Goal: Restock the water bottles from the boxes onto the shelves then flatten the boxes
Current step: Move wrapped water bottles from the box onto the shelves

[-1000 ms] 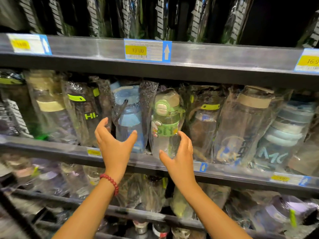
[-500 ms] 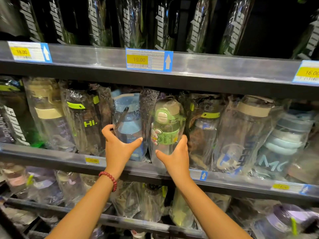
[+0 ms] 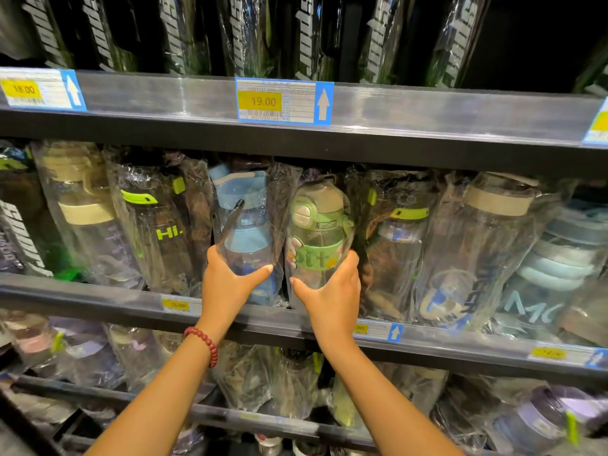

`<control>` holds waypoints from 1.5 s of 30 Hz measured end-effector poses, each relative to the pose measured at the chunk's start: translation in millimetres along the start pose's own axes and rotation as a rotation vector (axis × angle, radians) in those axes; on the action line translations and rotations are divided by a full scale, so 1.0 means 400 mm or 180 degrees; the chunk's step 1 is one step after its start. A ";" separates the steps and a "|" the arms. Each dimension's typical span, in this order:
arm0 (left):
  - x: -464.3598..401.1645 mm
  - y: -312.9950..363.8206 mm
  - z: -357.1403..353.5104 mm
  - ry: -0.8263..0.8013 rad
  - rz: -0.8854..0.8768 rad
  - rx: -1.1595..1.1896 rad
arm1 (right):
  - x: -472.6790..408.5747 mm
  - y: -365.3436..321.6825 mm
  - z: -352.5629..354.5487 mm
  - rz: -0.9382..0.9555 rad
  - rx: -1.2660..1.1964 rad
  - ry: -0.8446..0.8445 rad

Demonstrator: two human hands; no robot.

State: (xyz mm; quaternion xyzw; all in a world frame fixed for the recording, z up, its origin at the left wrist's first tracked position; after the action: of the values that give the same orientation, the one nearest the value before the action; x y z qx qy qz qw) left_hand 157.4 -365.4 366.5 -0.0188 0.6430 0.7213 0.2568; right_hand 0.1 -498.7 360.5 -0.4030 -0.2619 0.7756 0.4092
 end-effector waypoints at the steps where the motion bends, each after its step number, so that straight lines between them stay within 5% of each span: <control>1: -0.002 0.000 0.002 -0.0010 0.0001 -0.0009 | 0.000 0.000 0.000 0.0022 -0.0002 0.0010; 22: -0.050 -0.028 0.014 -0.0848 0.0020 0.0222 | -0.023 0.020 0.000 0.0194 -0.0242 -0.0300; 45: -0.018 -0.011 0.027 -0.0682 0.0062 0.0045 | -0.004 0.008 0.024 0.0260 -0.0215 -0.0687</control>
State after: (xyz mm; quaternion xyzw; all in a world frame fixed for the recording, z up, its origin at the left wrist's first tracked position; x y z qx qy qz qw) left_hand 168.7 -357.4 366.8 0.0665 0.6171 0.7171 0.3173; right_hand -9.0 -502.5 364.0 -0.3411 -0.3137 0.8212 0.3328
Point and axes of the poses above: each hand's wrist, its own x-axis away from the middle knuckle, its own z-axis out of the back of the hand, y = z × x, the point moved 8 cm from there along -x, towards the middle knuckle, and after that the axes turned 6 degrees about x, right-handed, at the moved point
